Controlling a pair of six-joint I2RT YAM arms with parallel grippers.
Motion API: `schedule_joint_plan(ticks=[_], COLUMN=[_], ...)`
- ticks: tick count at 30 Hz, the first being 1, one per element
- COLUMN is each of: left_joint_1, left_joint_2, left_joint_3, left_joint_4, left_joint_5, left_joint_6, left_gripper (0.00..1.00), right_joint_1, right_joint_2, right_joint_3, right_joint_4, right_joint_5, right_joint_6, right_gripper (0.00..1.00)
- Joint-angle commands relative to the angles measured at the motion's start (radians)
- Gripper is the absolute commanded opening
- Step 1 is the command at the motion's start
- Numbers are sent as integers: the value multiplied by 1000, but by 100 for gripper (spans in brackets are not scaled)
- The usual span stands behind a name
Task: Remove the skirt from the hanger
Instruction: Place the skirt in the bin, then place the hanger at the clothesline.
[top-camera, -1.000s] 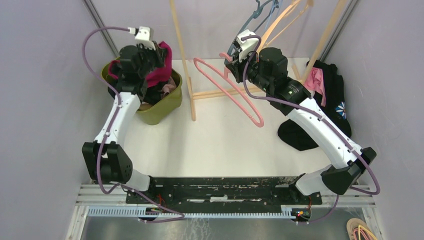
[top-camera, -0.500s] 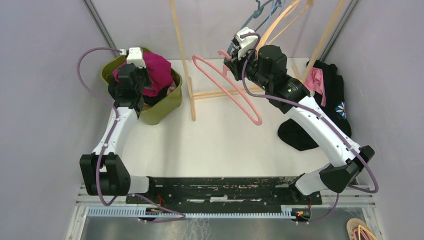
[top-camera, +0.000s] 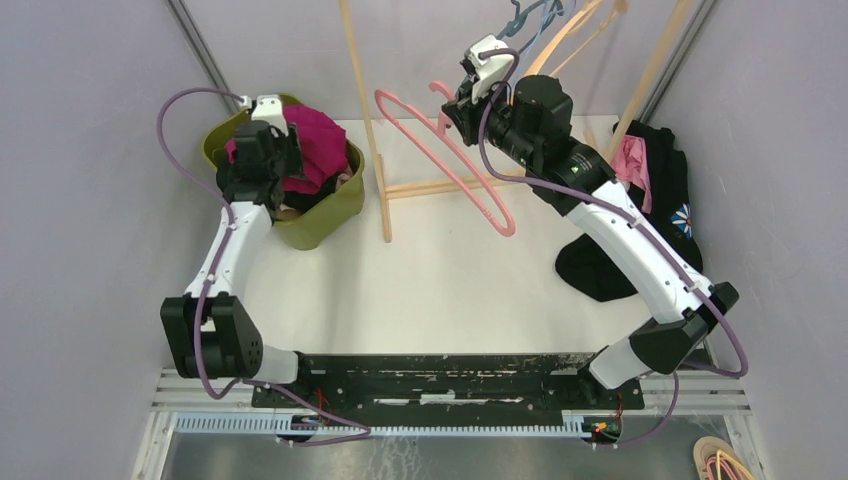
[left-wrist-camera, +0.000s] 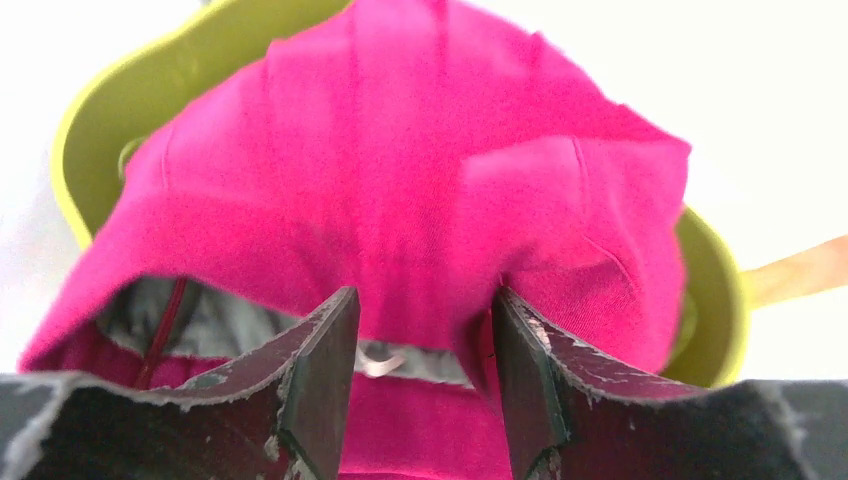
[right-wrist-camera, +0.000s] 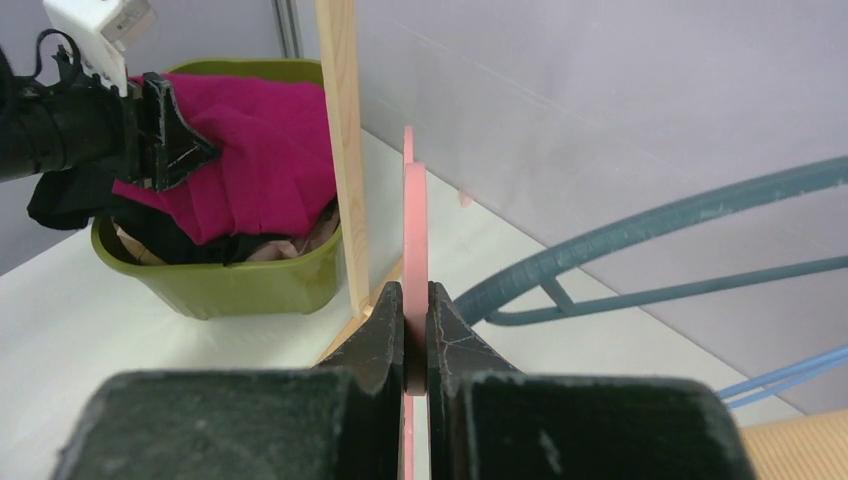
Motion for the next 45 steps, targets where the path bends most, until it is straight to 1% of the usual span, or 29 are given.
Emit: schedule_joint_plan(ticks=[1, 4, 7, 13, 16, 19, 24, 29, 34, 39, 45], left_joint_1=[-56, -92, -131, -188, -209, -223, -249, -270, -288, -301, -324], left_joint_2=[-103, -152, -216, -336, -378, -402, -418, -425, -429, -435, -437], left_joint_3=[146, 205, 220, 129, 84, 68, 48, 22, -7, -39, -63], left_joint_4=[-23, -60, -75, -83, -86, -112, -146, -156, -164, -164, -161], left_joint_5=[120, 145, 162, 179, 180, 167, 134, 112, 81, 62, 62], left_joint_6=[38, 27, 15, -1, -5, 8, 42, 62, 94, 108, 108], left_gripper=[59, 59, 59, 60, 60, 61, 61, 61, 61, 62, 62], right_joint_1=[-4, -4, -3, -4, -4, -4, -4, 1, 11, 34, 71], right_joint_2=[34, 71, 120, 249, 308, 362, 433, 440, 405, 360, 270], right_joint_3=[95, 129, 177, 349, 412, 456, 549, 538, 467, 414, 262], right_joint_4=[110, 158, 200, 225, 255, 308, 348, 444, 538, 516, 519], right_joint_5=[26, 20, 25, 43, 79, 112, 132, 139, 125, 114, 143], right_joint_6=[10, 30, 31, 11, -8, -21, -7, 15, 21, 12, -42], right_gripper=[1, 1, 1, 1, 1, 1, 1, 1, 1, 1, 1])
